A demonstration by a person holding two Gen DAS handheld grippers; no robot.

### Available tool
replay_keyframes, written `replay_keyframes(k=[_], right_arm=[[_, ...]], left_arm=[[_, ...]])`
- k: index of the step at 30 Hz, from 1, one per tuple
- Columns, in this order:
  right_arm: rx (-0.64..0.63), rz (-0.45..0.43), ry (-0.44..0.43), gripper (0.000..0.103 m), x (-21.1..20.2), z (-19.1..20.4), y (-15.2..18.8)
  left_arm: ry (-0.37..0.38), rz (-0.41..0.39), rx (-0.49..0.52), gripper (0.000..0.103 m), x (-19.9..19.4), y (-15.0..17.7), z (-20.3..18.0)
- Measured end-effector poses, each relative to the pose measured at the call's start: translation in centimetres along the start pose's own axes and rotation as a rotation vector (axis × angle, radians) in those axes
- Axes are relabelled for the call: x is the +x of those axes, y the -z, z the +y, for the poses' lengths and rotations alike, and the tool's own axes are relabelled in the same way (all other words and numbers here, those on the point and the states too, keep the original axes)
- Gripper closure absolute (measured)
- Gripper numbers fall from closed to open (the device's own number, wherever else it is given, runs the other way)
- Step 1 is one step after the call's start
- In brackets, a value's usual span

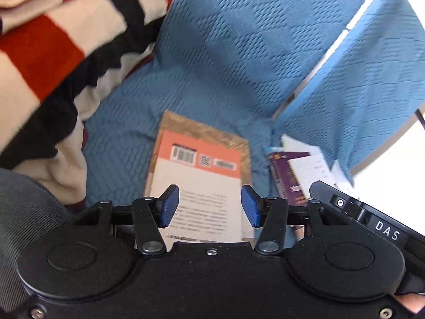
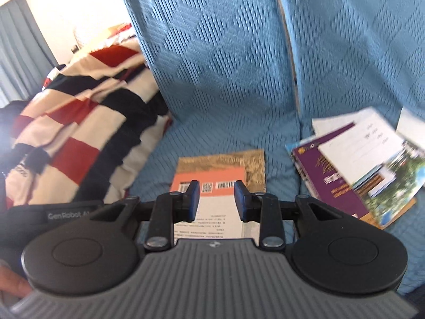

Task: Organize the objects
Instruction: 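Withdraw both tools and move toward the purple book pile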

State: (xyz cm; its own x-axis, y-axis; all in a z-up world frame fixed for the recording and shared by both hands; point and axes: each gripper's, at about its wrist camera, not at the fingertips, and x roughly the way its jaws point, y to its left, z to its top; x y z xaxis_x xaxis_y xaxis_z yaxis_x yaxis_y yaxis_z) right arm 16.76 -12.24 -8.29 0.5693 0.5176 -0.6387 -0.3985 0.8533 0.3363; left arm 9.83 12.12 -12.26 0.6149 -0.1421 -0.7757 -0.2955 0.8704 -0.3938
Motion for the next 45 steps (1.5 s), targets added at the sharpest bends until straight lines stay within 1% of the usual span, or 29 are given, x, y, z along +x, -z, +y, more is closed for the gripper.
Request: replay_keyframes(k=[3, 8, 12, 18, 23, 28, 31, 34, 42, 45], right_arm=[[-0.007, -0.037, -0.006, 0.071, -2.2, -0.1, -0.3], [-0.022, -0.074, 0.004, 0.071, -5.4, -0.2, -0.3], [-0.001, -0.098, 0.018, 0.070, -7.6, -0.8, 0.3], [0.010, -0.116, 0.063, 0.070, -10.2, -1.2, 1.4], [0.014, -0.129, 0.084, 0.070, -12.0, -1.4, 2.0], [0.005, -0.139, 0.109, 0.070, -13.1, -1.8, 2.6], [0.005, -0.134, 0.112, 0.070, -13.4, -2.3, 2.9], [0.006, -0.133, 0.124, 0.070, -13.6, -2.7, 3.2], [0.035, -0.130, 0.158, 0.070, -14.2, -4.5, 4.0], [0.039, -0.138, 0.176, 0.070, -14.5, -5.2, 4.2]], left_arm=[[0.012, -0.028, 0.030, 0.052, -1.5, 0.1, -1.4], [0.024, -0.038, 0.078, 0.053, -3.2, 0.8, -3.6], [0.043, -0.053, 0.104, 0.052, -4.8, 1.7, -5.1], [0.073, -0.067, 0.146, 0.051, -6.7, 2.8, -7.0], [0.090, -0.087, 0.174, 0.050, -7.8, 3.4, -8.6], [0.103, -0.088, 0.194, 0.050, -8.0, 4.0, -9.9], [0.095, -0.085, 0.206, 0.050, -7.8, 4.4, -10.5], [0.099, -0.064, 0.202, 0.049, -7.3, 4.8, -10.9], [0.099, -0.026, 0.236, 0.046, -6.1, 6.1, -12.6], [0.115, 0.002, 0.239, 0.046, -5.3, 6.3, -13.5]])
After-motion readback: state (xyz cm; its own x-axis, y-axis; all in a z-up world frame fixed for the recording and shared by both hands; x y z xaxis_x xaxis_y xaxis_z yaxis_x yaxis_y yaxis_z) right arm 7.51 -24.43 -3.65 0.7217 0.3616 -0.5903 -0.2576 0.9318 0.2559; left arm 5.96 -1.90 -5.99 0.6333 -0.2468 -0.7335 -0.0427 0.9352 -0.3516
